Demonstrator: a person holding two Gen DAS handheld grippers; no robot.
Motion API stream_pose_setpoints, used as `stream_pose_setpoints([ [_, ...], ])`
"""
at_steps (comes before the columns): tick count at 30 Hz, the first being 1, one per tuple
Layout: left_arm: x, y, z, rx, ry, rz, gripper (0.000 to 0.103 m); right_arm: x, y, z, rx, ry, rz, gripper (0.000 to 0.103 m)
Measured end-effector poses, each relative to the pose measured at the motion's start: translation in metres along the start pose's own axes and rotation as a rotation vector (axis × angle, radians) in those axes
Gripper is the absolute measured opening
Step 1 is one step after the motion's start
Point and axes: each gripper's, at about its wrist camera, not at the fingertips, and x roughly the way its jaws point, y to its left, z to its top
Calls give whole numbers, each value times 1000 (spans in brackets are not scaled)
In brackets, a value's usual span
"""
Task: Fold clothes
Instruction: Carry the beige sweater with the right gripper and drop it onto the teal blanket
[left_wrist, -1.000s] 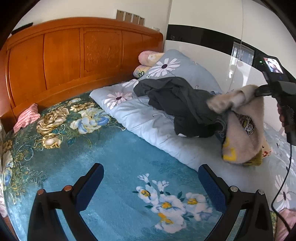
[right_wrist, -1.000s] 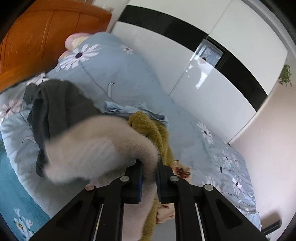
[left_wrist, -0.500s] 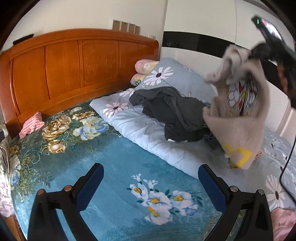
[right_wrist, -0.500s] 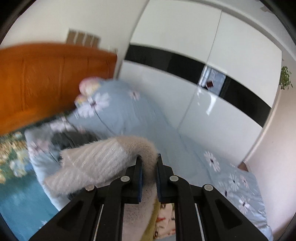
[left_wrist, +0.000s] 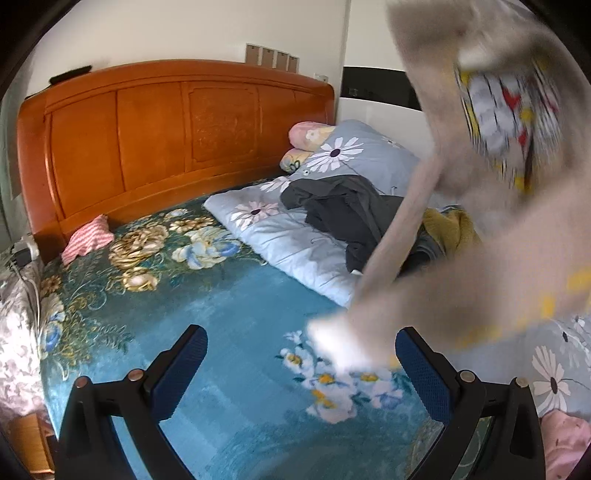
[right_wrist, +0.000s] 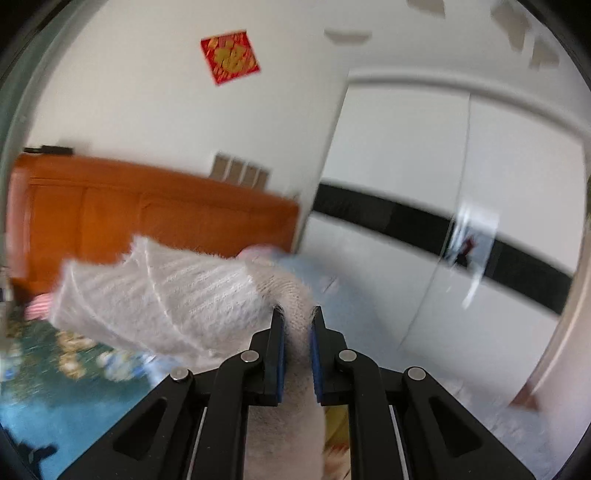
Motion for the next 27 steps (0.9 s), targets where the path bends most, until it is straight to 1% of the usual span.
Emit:
stream_pose_setpoints([
  [3, -7, 9, -8, -3, 6, 12, 103, -5, 2, -65, 53, 138, 56, 12],
  [5, -11, 16, -13, -7, 13, 20, 103, -6, 4, -119, 73, 262, 84, 12],
  [7, -12, 21, -17, -25, 27, 19, 103, -16, 4, -183, 99, 410, 82, 12],
  [8, -12, 23, -17, -38, 34, 16, 103, -23, 4, -214, 110, 477, 77, 12],
  [10, -12, 24, -18, -60, 46, 2, 103, -40, 7, -266, 92, 582, 50, 12],
  [13, -13, 17, -18, -87, 54, -29, 103, -64, 3, -348, 77, 767, 2, 12],
  [15, -12, 5, -19, -93, 64, -62, 103, -79, -11, -400, 145, 884, -28, 12],
  [16, -12, -1, -20, -94, 70, -78, 103, -84, -19, -418, 172, 925, -46, 12],
  [18, -10, -19, -25, -80, 93, -106, 103, -92, -31, -444, 219, 990, -65, 11],
  [20, -6, -34, -34, -69, 124, -122, 103, -98, -39, -457, 264, 1025, -57, 10],
  [22, 0, -50, -47, -56, 164, -130, 103, -107, -45, -453, 282, 1026, -50, 10],
  [24, 6, -62, -60, -39, 208, -120, 103, -117, -51, -447, 296, 1024, -43, 11],
  [26, 15, -70, -72, -35, 256, -106, 103, -126, -53, -432, 288, 1001, -36, 12],
  [27, 19, -72, -77, -39, 279, -99, 103, -131, -53, -421, 274, 974, -35, 13],
])
